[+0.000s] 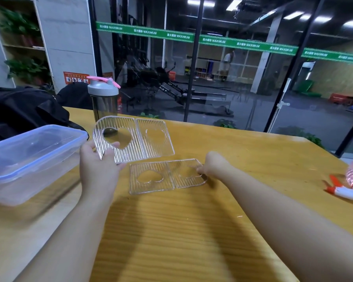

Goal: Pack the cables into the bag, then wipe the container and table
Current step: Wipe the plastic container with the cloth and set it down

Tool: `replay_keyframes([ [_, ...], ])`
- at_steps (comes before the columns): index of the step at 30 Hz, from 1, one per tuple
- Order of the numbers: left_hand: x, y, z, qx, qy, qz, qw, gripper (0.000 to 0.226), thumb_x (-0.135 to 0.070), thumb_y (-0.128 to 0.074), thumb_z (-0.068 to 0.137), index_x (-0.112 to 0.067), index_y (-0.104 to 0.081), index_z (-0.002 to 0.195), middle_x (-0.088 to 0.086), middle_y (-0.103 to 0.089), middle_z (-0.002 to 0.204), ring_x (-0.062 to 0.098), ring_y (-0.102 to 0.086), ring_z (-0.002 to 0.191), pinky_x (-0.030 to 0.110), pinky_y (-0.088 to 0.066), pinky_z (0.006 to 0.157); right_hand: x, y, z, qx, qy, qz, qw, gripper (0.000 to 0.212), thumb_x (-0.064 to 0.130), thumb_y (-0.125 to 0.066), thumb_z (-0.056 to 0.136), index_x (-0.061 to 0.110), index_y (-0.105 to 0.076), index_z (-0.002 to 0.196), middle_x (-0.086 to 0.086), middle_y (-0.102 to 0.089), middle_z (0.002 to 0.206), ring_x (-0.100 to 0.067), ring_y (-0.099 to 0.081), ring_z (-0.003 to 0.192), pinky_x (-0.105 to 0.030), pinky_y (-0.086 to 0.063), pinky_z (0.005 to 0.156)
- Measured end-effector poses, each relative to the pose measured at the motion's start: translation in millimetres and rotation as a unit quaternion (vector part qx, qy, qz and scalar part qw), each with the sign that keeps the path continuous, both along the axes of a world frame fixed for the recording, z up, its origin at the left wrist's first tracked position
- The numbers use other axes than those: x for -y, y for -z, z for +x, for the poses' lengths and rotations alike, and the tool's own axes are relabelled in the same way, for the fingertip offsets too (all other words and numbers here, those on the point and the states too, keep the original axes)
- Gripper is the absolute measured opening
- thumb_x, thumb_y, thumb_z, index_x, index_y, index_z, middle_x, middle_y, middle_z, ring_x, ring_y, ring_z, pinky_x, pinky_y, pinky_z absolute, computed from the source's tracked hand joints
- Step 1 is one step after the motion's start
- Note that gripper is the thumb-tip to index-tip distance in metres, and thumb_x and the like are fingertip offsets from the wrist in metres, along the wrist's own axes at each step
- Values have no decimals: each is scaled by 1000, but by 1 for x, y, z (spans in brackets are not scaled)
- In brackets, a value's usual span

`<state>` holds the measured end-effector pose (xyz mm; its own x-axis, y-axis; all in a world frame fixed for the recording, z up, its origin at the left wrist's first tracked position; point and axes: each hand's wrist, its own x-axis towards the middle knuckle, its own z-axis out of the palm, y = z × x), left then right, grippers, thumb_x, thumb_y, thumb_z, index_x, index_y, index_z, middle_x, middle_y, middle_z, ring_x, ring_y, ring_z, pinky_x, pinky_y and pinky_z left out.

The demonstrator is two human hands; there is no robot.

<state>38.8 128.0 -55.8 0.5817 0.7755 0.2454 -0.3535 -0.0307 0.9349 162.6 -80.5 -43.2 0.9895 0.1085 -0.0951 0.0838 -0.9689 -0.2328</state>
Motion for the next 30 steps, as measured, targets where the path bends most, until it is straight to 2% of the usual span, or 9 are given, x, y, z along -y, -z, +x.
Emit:
replay_keyframes([
  [3, 0, 0, 0, 0, -5, 0, 1000, 18, -7, -44, 93, -16, -44, 109, -5, -65, 101, 19, -62, 102, 33, -55, 67, -6, 0, 4, -2, -6, -25, 1000, 31, 14, -58, 90, 11, -42, 63, -1, -44, 65, -19, -48, 63, -23, -32, 44],
  [6, 1, -2, -1, 0, -3, 6, 1000, 18, -7, -44, 94, -15, -44, 110, -8, -65, 99, 17, -62, 97, 34, -56, 69, -10, -3, 5, -31, -14, -8, 999, 35, 19, -53, 95, 11, -43, 63, -2, -45, 63, -19, -47, 59, -24, -32, 44],
  [10, 2, -4, -2, 5, -4, 11, 1000, 17, -8, -44, 94, -14, -44, 110, -7, -63, 100, 15, -60, 96, 33, -56, 70, -6, -13, 7, -45, 32, 173, 983, 23, 22, -49, 98, 6, -51, 81, -6, -47, 68, -21, -46, 60, -24, -36, 51],
  [14, 4, -6, -4, 28, 11, 33, 999, 22, -2, -43, 92, -10, -45, 112, 1, -58, 107, 11, -64, 93, 28, -55, 63, 3, -23, 13, -64, 114, 493, 860, 7, 0, -50, 91, 1, -54, 86, -10, -49, 65, -13, -46, 43, -17, -41, 39],
  [17, 6, -8, -4, 37, 32, 46, 998, 28, 4, -42, 92, -7, -41, 118, -3, -55, 103, 9, -66, 89, 29, -55, 64, 8, -30, 11, -51, 111, 617, 777, 38, -4, -49, 91, 9, -49, 127, -10, -55, 75, -12, -49, 52, -17, -49, 47],
  [21, 6, -8, -3, 46, 25, 31, 998, 32, 7, -37, 92, -20, -36, 110, -5, -53, 99, 10, -64, 93, 33, -52, 68, 9, -47, 1, 1, 121, 674, 729, 12, 10, -51, 95, 8, -63, 93, -7, -57, 72, -13, -51, 50, -16, -48, 46],
  [25, 10, -12, -4, 55, 47, -22, 997, 40, 10, -35, 91, -25, -38, 110, -6, -50, 95, 9, -62, 93, 38, -51, 75, 9, -58, -13, 50, 35, 657, 751, 6, 17, -58, 92, 12, -60, 89, -6, -65, 74, -17, -65, 67, -21, -55, 64],
  [27, 13, -14, -4, 57, 62, -31, 996, 49, 14, -32, 89, -32, -43, 100, -3, -48, 100, 12, -60, 93, 42, -51, 79, 8, -60, -22, 97, -25, 604, 791, 14, 23, -65, 88, 13, -61, 97, -5, -69, 84, -17, -69, 79, -27, -58, 72],
  [30, 15, -14, -6, 55, 68, -34, 996, 59, 16, -31, 86, -41, -45, 97, -7, -47, 86, 12, -58, 91, 43, -51, 81, 4, -61, -32, 131, -109, 480, 860, 35, 28, -72, 83, 16, -54, 111, 5, -69, 100, -10, -67, 90, -29, -55, 78],
])
